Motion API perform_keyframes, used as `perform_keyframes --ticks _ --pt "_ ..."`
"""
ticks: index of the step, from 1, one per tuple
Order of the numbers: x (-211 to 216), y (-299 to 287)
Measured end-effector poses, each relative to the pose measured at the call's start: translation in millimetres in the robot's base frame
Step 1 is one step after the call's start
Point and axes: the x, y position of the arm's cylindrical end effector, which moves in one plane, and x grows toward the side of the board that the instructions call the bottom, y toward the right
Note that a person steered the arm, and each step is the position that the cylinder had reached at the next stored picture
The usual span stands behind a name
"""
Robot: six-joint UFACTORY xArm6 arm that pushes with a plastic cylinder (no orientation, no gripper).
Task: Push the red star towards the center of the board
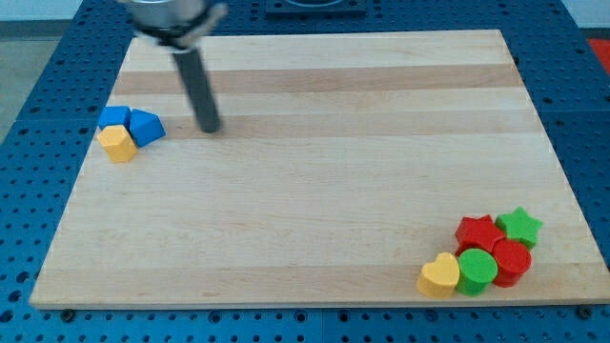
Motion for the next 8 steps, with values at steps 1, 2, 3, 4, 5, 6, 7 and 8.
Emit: perform_keyframes --ticks 1,2,3,4,5,6,7,8 --pt "-9 86" --pt "-13 179" --pt "-13 308" --pt "-3 432" --pt "6 452" --pt "13 453" --pt "36 452" --pt "106 452"
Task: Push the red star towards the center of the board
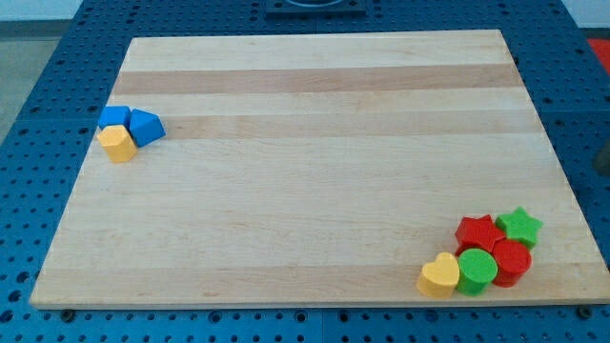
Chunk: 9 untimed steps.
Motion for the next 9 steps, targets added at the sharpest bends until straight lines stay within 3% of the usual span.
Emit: perform_keyframes --ticks 2,3,4,5,7,9 --pt "92 -30" --pt "99 -94" --pt "81 -192" --pt "31 -306" --pt "-19 -359" --pt "-28 -399"
